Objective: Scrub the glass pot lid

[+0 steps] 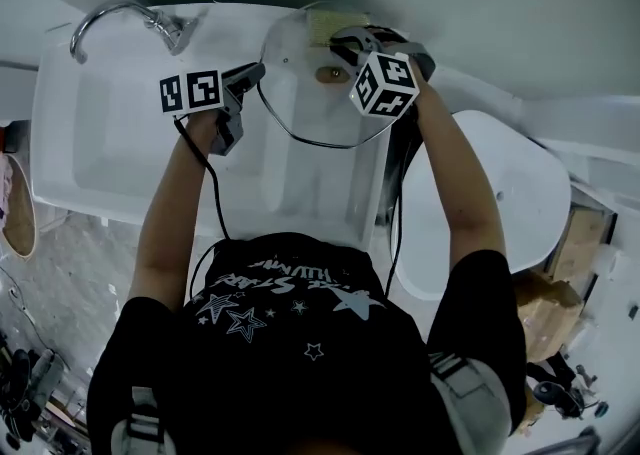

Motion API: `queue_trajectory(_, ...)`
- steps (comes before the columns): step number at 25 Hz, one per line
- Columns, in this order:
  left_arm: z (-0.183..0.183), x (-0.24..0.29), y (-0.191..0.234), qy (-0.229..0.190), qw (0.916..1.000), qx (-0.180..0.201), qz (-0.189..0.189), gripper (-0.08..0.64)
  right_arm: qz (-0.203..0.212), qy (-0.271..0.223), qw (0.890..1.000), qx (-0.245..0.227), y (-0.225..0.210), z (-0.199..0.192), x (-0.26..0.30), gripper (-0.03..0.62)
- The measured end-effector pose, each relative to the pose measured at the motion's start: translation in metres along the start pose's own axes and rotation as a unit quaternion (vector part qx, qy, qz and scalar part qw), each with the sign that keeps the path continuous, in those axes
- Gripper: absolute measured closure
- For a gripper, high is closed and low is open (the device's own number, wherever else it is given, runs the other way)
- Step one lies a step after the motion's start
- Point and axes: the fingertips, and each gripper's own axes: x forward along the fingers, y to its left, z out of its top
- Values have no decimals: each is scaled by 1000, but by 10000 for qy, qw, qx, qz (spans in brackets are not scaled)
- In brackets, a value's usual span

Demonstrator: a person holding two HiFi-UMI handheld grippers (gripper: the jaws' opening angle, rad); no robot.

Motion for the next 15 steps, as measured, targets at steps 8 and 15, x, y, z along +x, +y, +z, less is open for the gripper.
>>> queue_trajectory(8,2,1,-1,-50,10000,1,21,494,92,14,9997,207,3,-9,9,534)
queue_trajectory(15,1,1,0,-99,9999,-64,62,494,330,67,9975,629,29,-12,8,534)
